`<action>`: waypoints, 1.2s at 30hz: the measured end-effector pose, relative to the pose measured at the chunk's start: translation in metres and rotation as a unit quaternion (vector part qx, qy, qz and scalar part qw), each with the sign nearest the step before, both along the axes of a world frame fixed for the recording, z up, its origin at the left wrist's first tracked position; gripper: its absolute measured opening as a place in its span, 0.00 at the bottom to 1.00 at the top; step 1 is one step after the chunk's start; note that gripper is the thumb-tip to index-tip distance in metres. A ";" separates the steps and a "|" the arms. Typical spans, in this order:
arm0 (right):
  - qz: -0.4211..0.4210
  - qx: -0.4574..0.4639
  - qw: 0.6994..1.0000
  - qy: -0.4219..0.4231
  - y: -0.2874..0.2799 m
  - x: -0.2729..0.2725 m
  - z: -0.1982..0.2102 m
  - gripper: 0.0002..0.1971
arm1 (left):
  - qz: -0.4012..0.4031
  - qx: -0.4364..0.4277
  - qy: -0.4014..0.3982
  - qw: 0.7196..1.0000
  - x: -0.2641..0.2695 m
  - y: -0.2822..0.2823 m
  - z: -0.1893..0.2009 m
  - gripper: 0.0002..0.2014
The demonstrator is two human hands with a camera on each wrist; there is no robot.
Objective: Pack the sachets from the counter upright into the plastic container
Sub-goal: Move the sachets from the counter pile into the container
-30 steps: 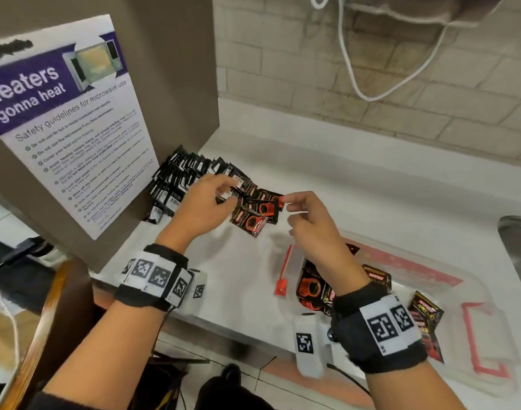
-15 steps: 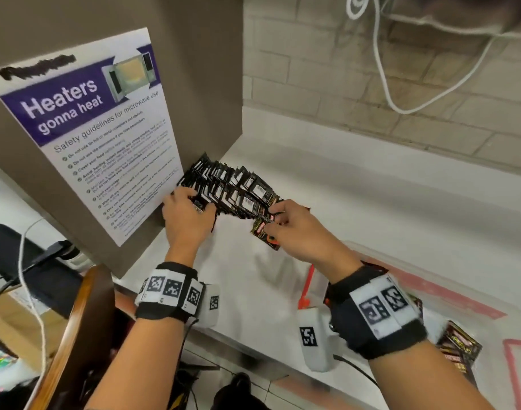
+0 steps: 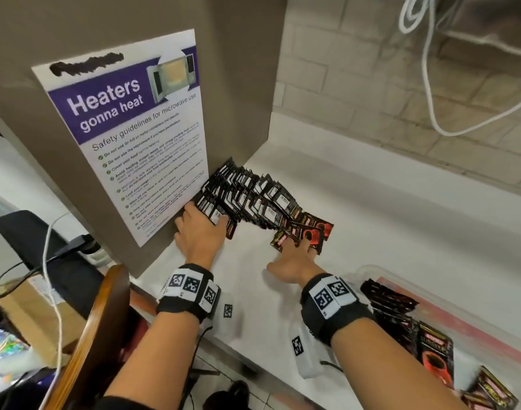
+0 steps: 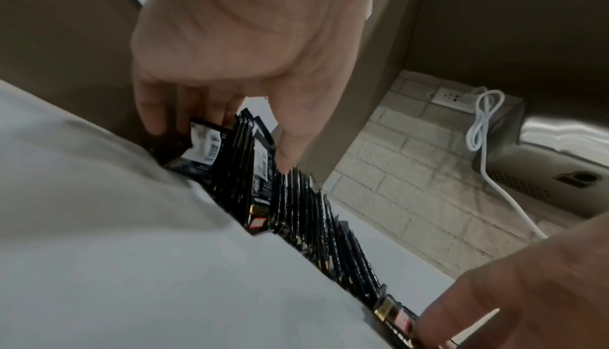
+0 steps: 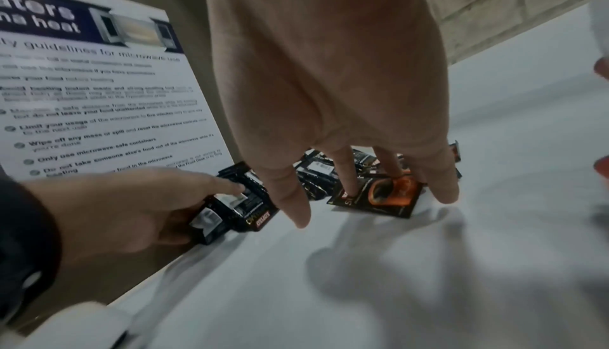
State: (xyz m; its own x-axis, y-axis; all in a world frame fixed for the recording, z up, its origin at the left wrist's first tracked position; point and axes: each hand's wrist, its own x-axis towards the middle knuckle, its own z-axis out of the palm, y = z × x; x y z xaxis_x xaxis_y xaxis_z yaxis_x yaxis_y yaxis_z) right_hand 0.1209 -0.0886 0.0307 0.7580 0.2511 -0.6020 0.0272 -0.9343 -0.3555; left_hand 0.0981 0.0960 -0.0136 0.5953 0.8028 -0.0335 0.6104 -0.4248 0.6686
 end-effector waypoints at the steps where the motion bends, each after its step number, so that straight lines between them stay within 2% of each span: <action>1: 0.001 0.001 1.000 0.000 0.001 0.001 -0.002 0.39 | 0.000 0.001 0.000 1.000 0.002 0.001 0.000 0.36; 6: 0.041 -0.007 0.999 0.014 0.009 0.001 -0.010 0.39 | 0.007 0.011 0.000 1.000 0.011 0.006 -0.003 0.29; 11: 0.051 -0.028 0.998 -0.037 0.017 -0.002 -0.015 0.32 | -0.002 0.020 0.013 1.000 0.012 0.008 -0.005 0.26; 15: 0.056 -0.049 0.994 -0.078 0.019 -0.005 -0.018 0.27 | -0.031 -0.032 -0.006 0.999 0.011 0.011 -0.007 0.24; 21: 0.036 -0.042 0.995 -0.088 0.020 -0.004 -0.020 0.33 | -0.054 -0.132 -0.089 0.986 0.013 0.012 -0.008 0.25; 24: 0.032 -0.019 0.994 -0.099 0.017 -0.008 -0.023 0.35 | -0.054 -0.146 -0.101 0.983 0.014 0.011 -0.010 0.22; 28: 0.006 0.019 0.994 -0.107 0.013 -0.012 -0.028 0.36 | -0.050 -0.117 -0.106 0.986 0.015 0.011 -0.011 0.09; 36: -0.076 0.137 0.981 -0.118 0.011 -0.012 -0.034 0.38 | -0.065 -0.095 -0.100 0.988 0.002 0.012 -0.010 0.11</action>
State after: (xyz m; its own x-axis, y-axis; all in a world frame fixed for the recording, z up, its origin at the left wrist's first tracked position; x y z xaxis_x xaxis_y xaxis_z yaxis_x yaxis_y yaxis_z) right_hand 0.1093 -0.0779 -0.0031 0.9089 0.2530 -0.3315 0.0069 -0.8039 -0.5947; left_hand 0.0998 0.1081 -0.0237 0.7033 0.7093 -0.0469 0.4065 -0.3472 0.8451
